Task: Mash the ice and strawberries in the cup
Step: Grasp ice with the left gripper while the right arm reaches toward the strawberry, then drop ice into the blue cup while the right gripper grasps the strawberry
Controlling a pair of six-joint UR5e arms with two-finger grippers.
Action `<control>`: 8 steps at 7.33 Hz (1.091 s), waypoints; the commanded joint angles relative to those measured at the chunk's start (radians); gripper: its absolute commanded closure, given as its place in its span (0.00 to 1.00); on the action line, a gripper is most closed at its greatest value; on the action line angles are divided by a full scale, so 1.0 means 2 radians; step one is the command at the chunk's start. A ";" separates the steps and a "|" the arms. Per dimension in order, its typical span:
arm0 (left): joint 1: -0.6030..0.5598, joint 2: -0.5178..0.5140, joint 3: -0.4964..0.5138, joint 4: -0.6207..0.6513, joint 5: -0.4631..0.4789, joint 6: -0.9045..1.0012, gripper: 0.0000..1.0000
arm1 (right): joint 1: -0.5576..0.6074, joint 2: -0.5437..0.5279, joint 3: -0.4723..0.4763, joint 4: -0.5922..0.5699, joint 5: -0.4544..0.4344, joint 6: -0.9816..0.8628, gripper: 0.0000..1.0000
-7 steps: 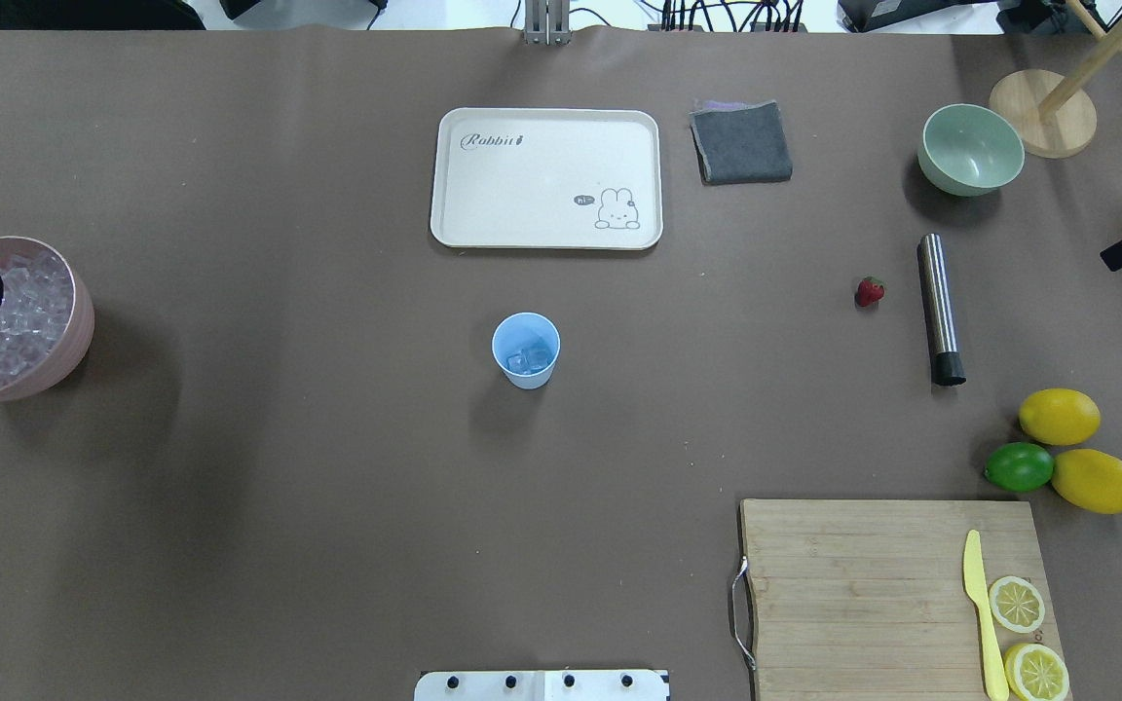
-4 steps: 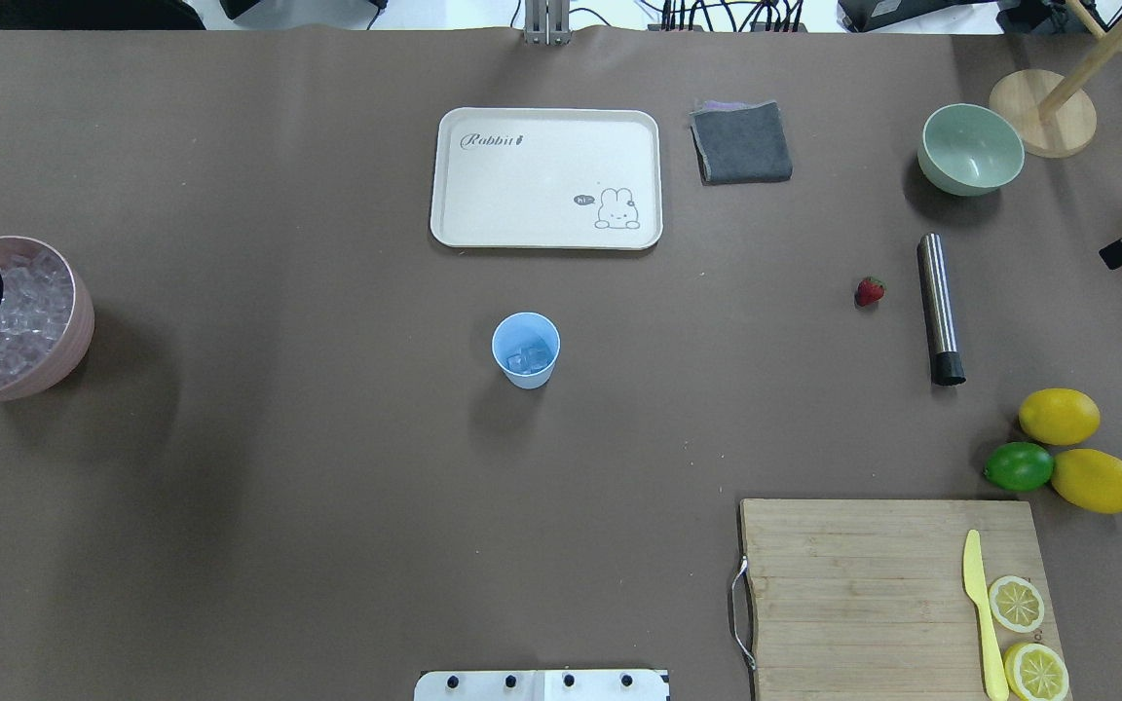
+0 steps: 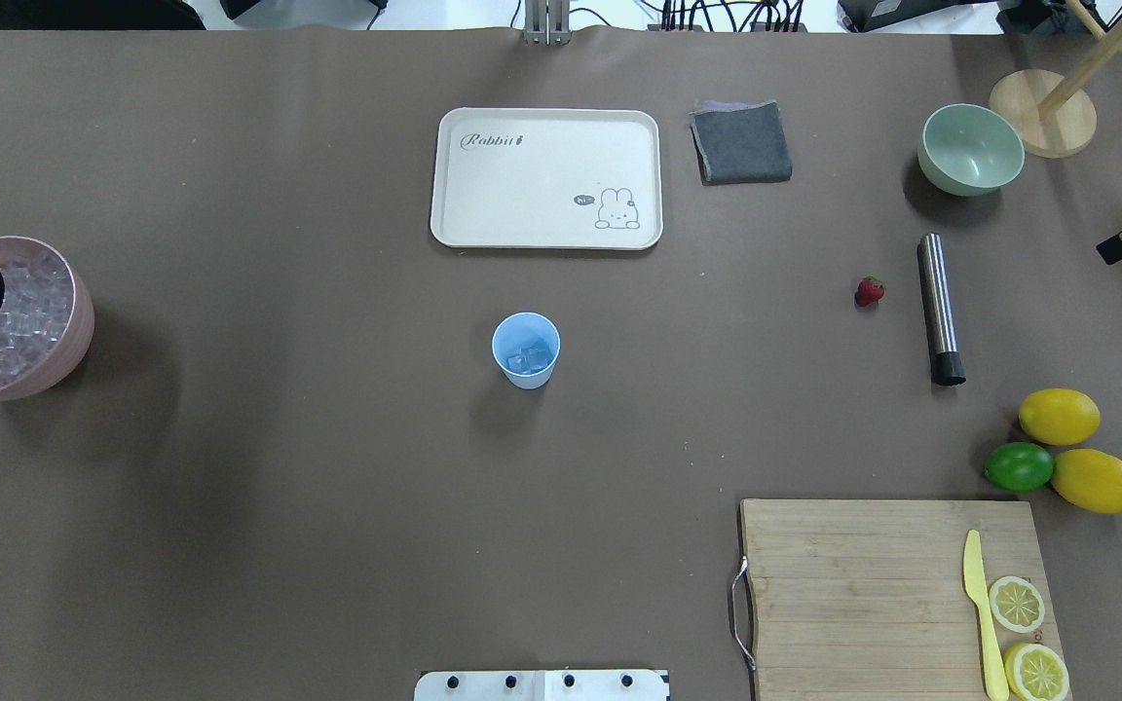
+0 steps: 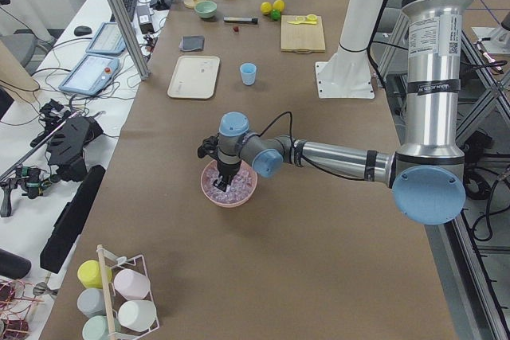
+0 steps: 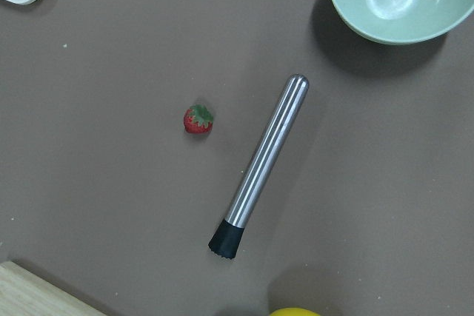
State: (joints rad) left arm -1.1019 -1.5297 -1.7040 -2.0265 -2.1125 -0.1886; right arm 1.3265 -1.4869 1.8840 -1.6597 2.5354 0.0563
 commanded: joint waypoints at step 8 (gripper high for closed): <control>0.184 -0.265 -0.078 0.112 0.019 -0.454 1.00 | -0.129 0.134 -0.085 0.019 -0.088 0.125 0.00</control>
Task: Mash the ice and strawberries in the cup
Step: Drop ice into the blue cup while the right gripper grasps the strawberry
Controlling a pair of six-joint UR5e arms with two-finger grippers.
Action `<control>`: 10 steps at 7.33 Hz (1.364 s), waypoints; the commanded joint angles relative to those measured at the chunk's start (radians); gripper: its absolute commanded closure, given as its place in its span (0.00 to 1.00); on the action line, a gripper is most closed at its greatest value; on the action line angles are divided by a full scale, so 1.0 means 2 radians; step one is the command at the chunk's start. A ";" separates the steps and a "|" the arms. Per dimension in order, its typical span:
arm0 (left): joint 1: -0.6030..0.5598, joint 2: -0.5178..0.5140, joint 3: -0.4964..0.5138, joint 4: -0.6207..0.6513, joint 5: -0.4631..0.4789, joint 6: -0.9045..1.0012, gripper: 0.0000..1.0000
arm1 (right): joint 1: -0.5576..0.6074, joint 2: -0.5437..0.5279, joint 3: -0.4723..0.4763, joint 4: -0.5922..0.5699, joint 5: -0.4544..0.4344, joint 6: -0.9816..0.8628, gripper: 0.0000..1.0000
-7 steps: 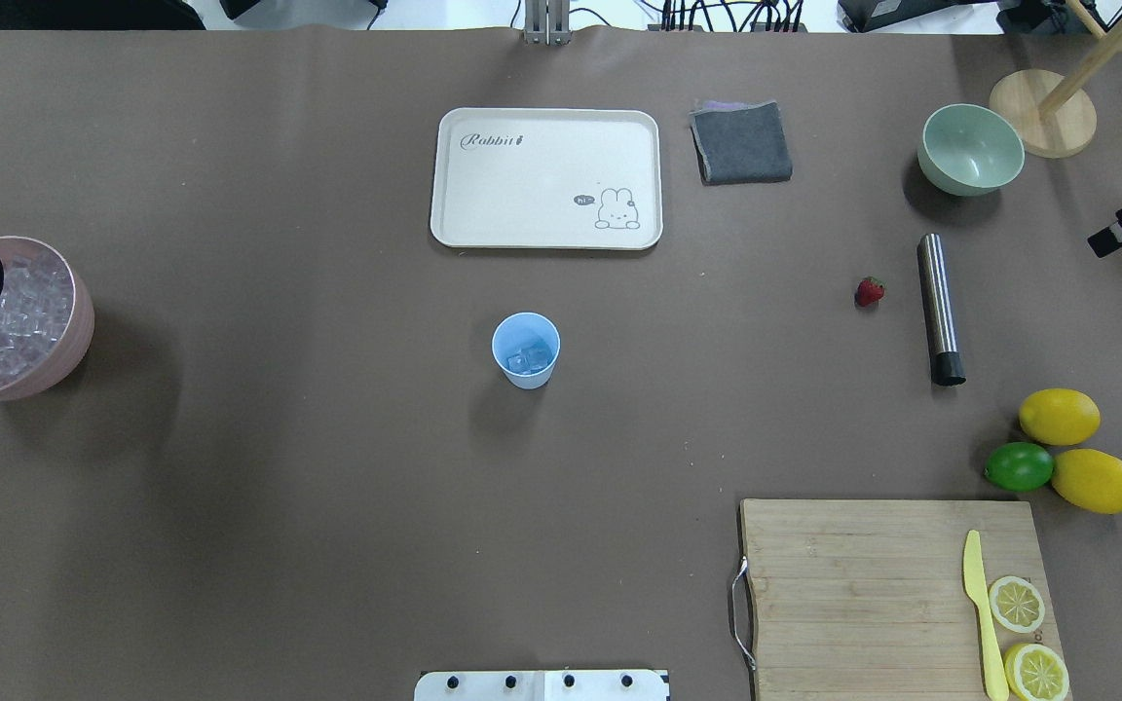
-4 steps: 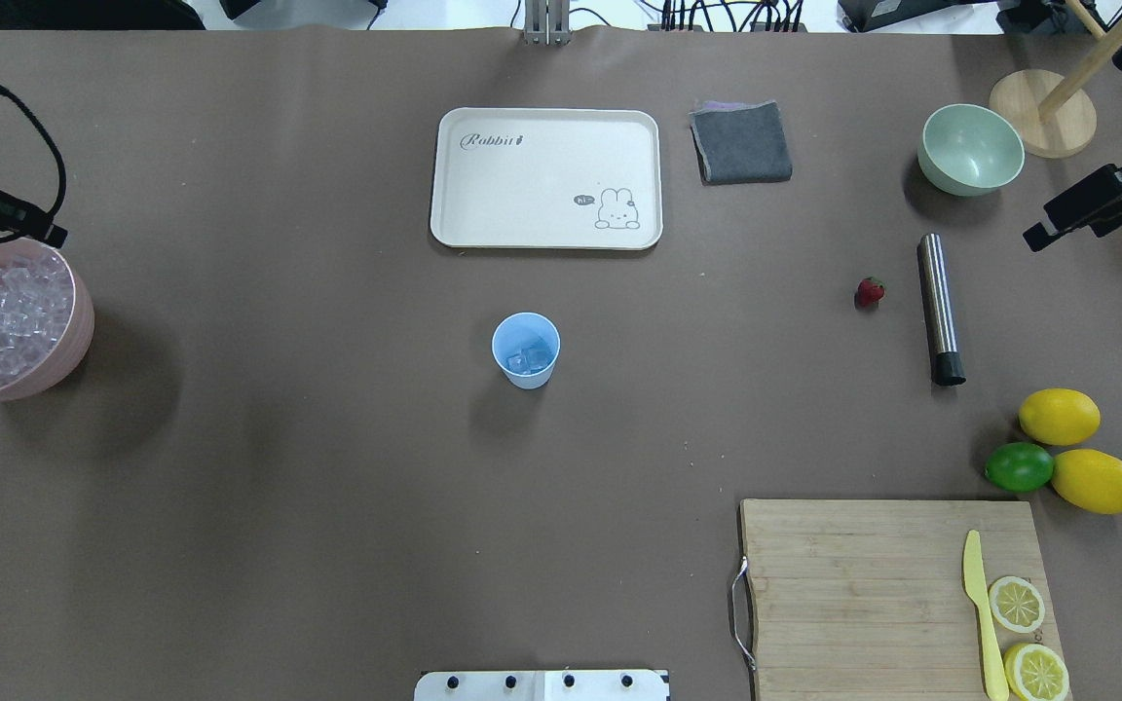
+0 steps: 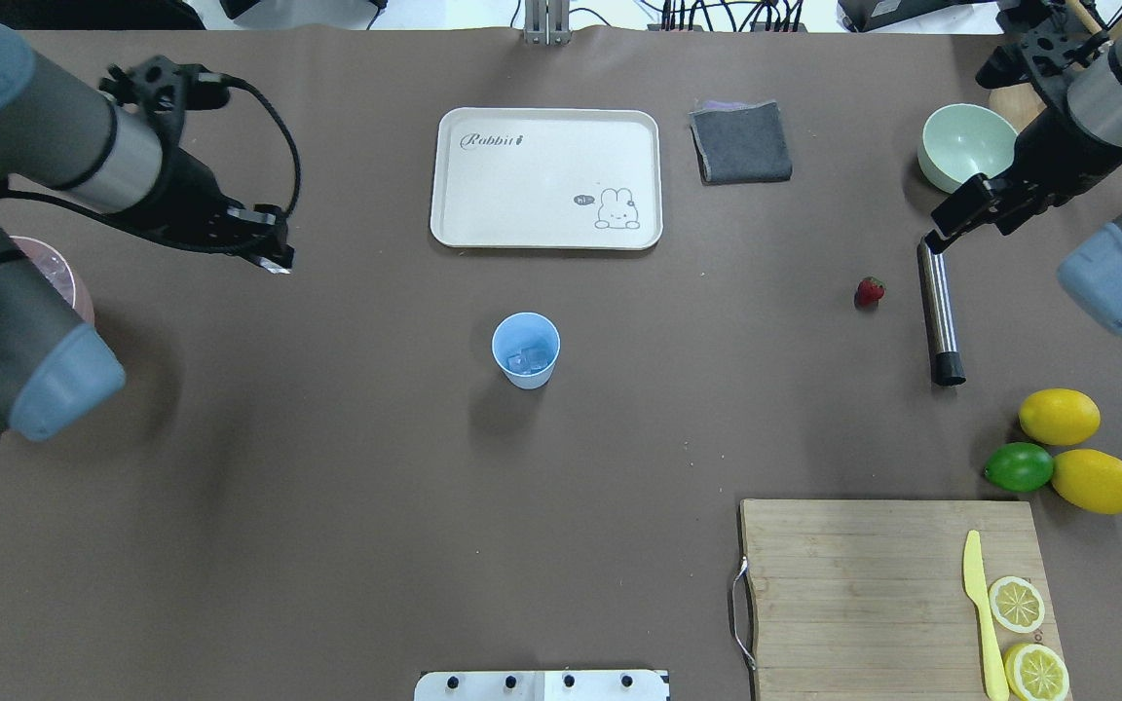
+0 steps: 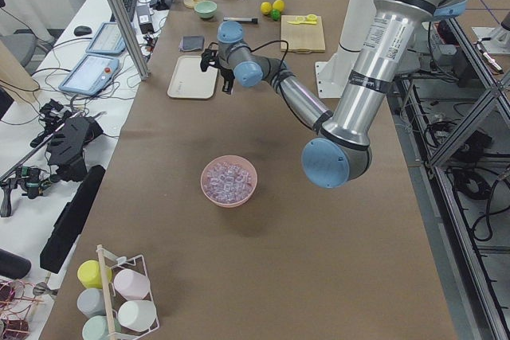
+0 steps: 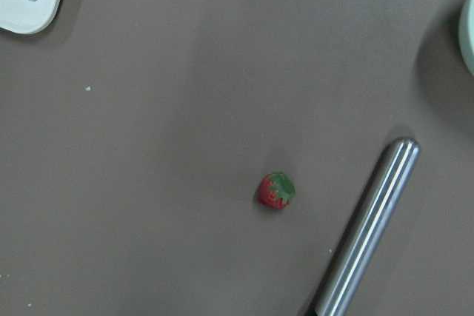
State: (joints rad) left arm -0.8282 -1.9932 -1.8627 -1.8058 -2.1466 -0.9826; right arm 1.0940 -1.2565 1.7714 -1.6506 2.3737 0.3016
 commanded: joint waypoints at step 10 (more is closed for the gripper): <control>0.156 -0.175 0.128 0.011 0.170 -0.109 0.02 | -0.078 0.043 -0.149 0.137 -0.070 0.037 0.02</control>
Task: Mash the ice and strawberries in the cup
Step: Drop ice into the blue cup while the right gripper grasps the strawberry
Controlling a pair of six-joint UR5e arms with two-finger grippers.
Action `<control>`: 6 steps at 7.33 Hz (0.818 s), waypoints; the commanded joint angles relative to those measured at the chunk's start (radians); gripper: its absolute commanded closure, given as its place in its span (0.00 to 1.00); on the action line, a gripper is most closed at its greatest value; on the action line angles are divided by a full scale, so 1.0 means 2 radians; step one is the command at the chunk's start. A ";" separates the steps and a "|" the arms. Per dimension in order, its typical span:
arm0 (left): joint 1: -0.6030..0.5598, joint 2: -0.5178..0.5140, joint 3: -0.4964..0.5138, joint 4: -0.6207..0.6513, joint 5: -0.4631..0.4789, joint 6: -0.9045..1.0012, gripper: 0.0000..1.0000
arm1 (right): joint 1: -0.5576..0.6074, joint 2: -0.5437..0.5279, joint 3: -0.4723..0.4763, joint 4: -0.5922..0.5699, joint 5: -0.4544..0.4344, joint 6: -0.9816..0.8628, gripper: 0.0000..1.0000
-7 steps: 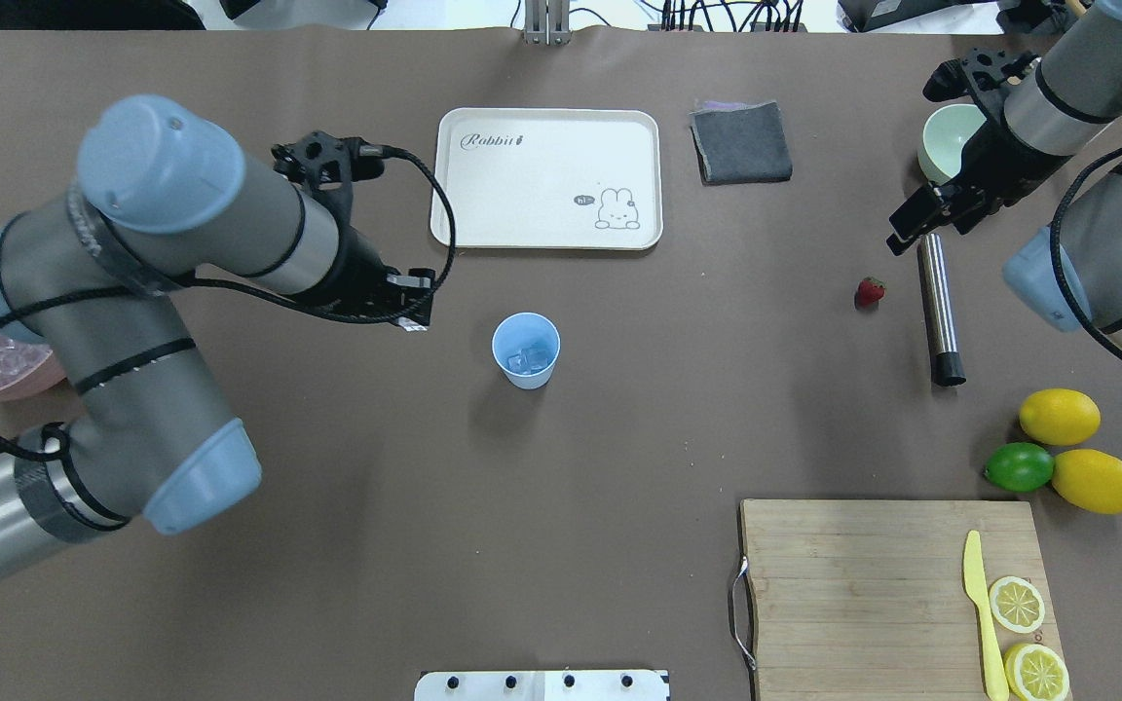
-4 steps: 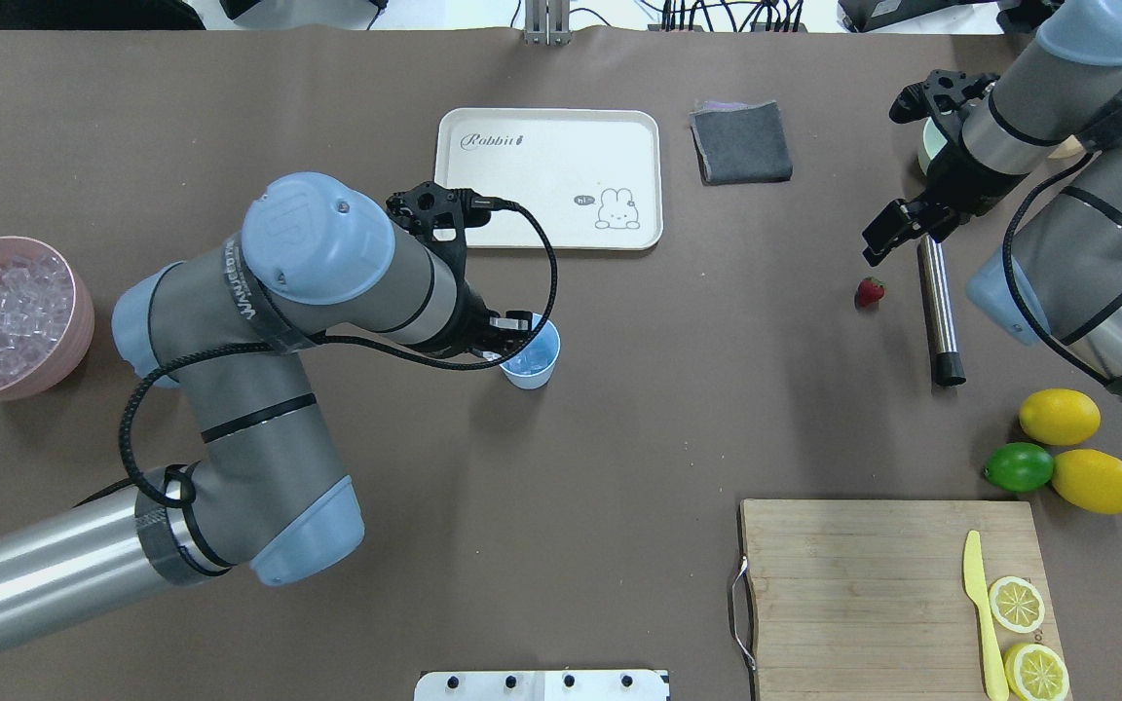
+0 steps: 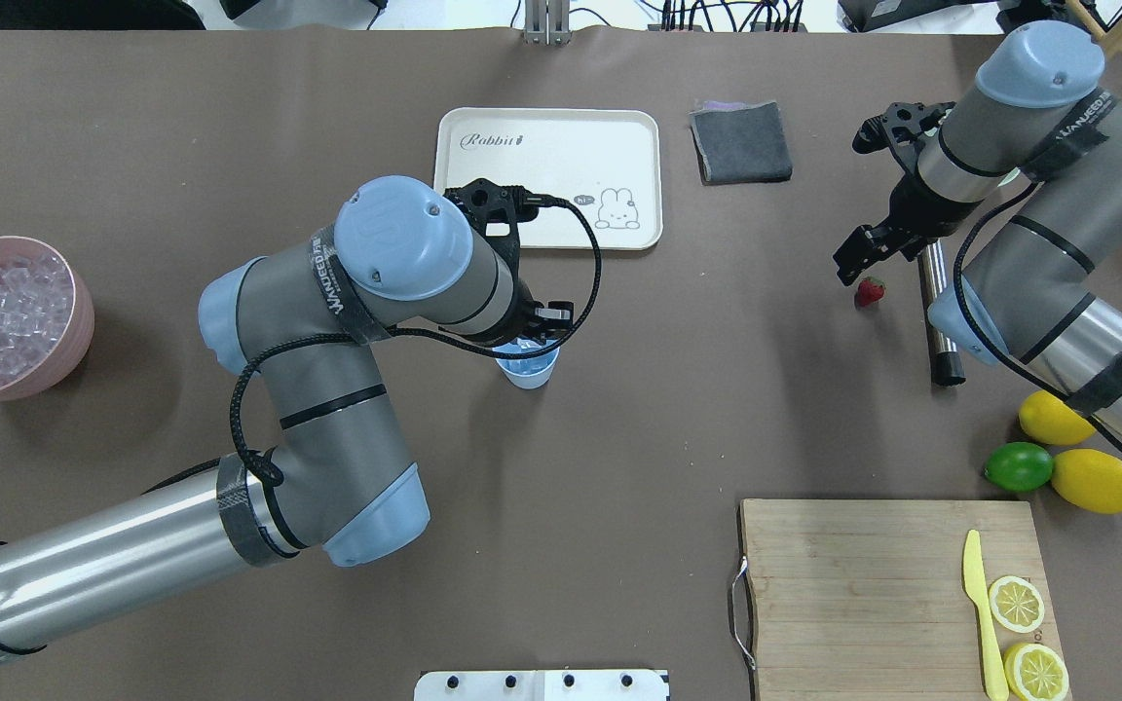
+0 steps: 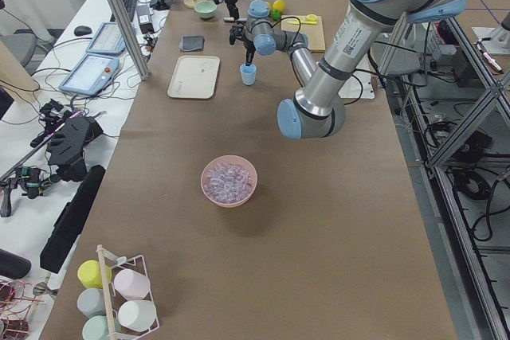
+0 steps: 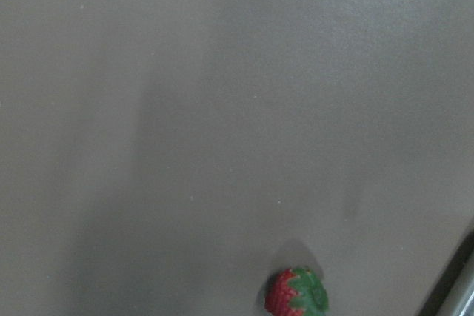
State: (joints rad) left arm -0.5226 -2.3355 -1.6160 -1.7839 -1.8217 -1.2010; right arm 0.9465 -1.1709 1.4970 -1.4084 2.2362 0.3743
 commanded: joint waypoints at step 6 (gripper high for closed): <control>0.001 -0.011 0.003 0.003 0.008 -0.001 0.02 | -0.020 -0.001 -0.031 0.015 -0.025 0.002 0.45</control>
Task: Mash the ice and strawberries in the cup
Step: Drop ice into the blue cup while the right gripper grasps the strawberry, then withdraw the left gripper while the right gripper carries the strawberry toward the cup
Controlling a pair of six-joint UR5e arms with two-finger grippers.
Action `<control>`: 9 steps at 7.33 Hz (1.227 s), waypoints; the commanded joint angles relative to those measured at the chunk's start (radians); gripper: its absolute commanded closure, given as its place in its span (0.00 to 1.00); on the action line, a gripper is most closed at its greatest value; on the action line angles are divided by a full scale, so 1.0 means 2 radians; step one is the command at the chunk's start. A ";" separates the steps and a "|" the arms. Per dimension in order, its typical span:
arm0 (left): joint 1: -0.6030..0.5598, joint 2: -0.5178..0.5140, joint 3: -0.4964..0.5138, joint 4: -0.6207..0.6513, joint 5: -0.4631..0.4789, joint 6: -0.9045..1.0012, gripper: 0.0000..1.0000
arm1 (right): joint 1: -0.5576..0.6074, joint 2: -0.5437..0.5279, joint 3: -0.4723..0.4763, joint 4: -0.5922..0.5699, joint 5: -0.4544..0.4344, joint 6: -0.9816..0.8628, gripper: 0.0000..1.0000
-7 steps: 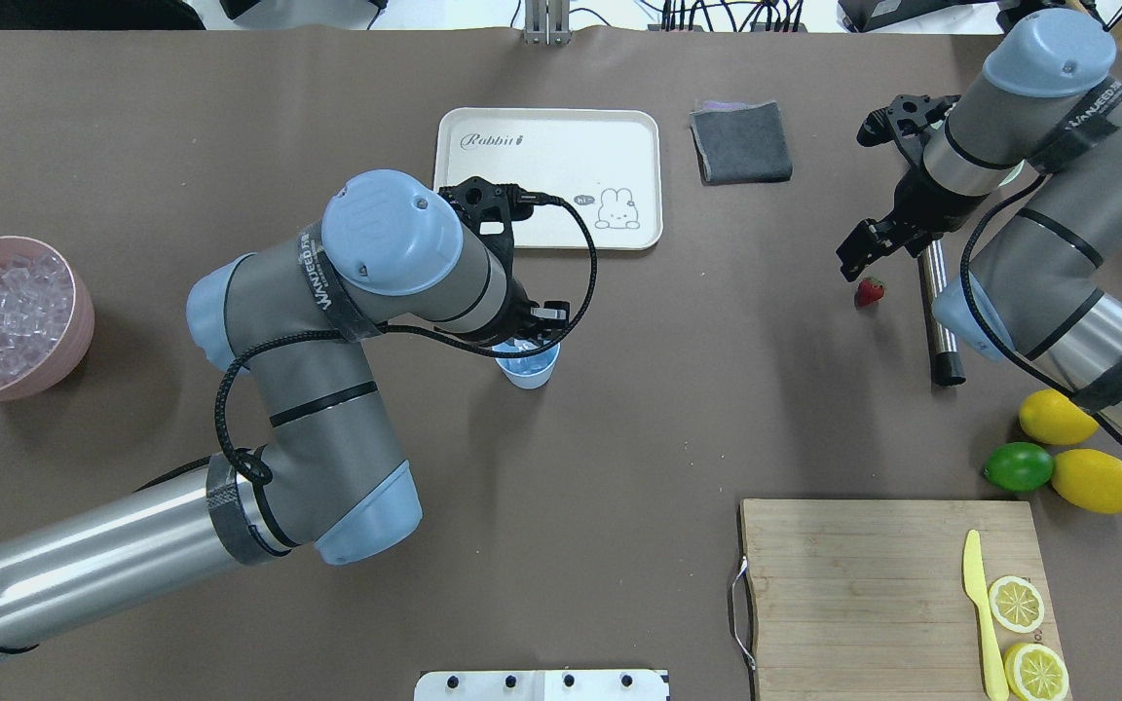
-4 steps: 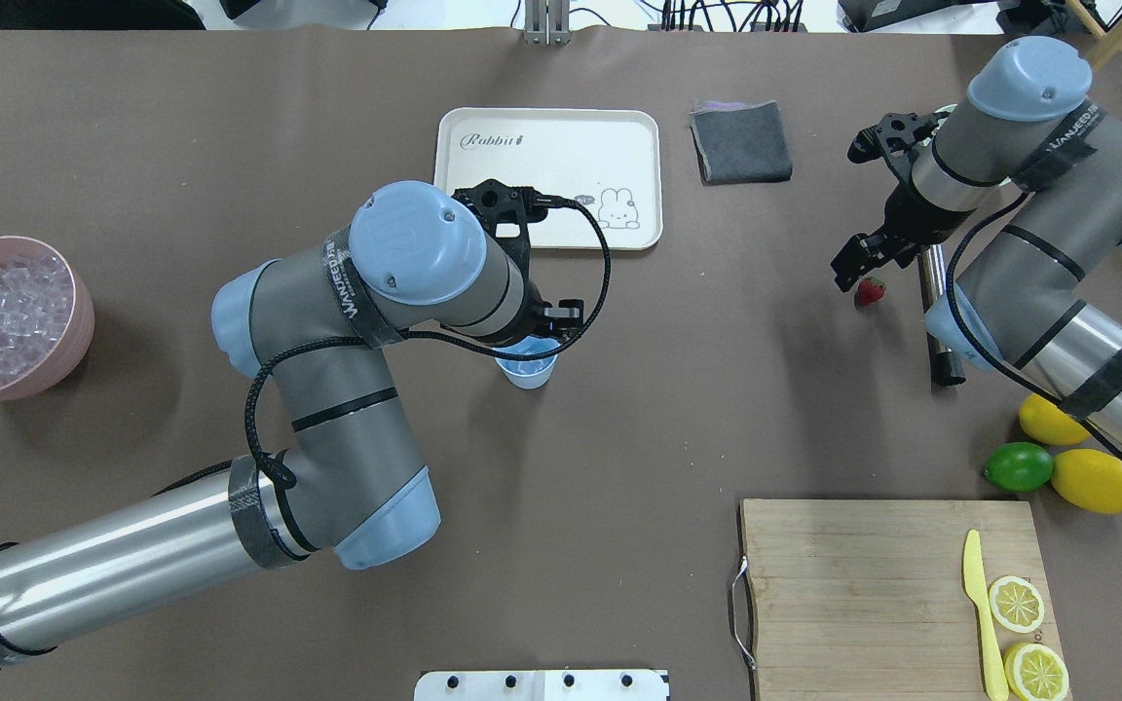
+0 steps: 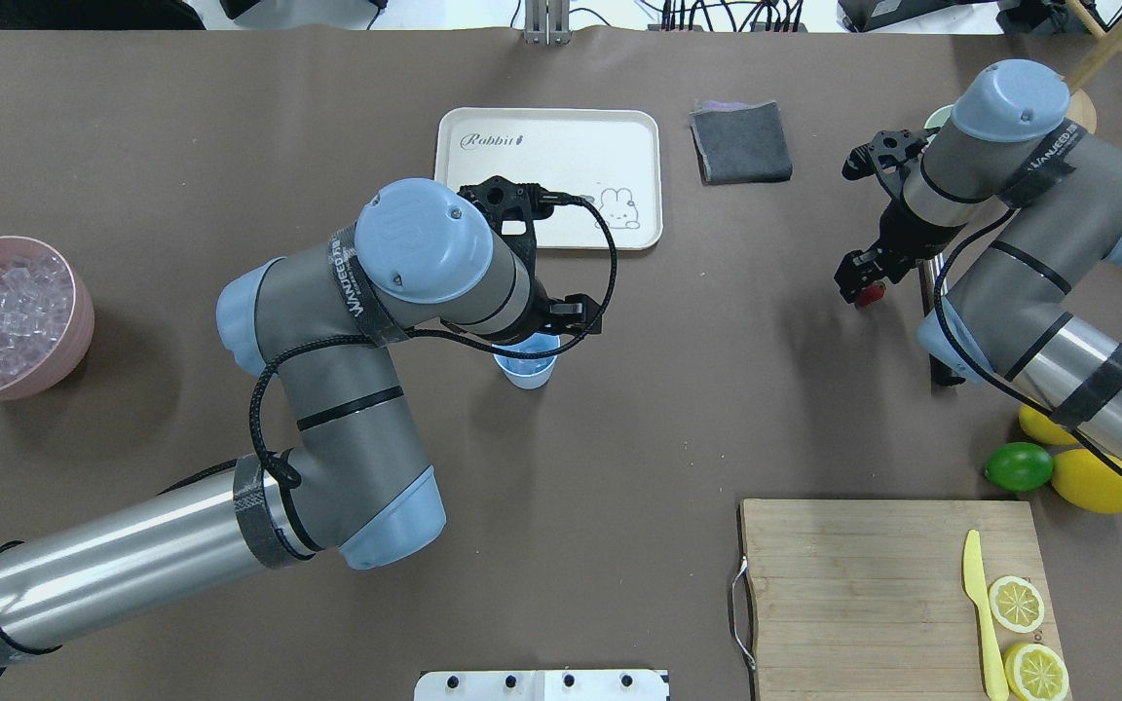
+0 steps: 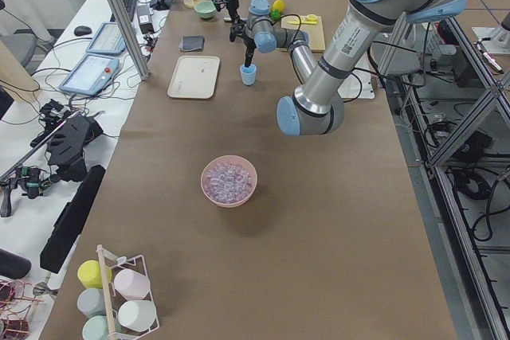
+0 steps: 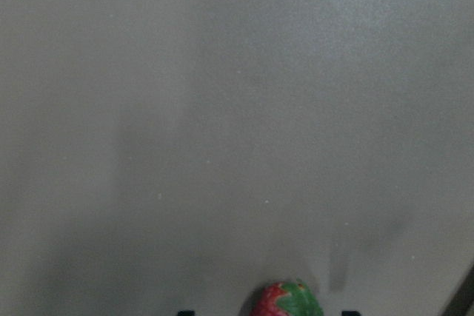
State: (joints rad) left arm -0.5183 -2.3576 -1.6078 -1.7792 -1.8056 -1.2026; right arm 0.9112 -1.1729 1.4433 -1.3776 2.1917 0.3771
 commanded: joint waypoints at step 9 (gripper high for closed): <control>-0.199 0.197 -0.077 0.000 -0.159 0.242 0.02 | -0.028 0.061 0.070 -0.005 0.003 0.151 1.00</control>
State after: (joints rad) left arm -0.8328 -2.0667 -1.7319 -1.7745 -2.0595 -0.8307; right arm 0.8882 -1.0828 1.5429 -1.3857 2.2025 0.5795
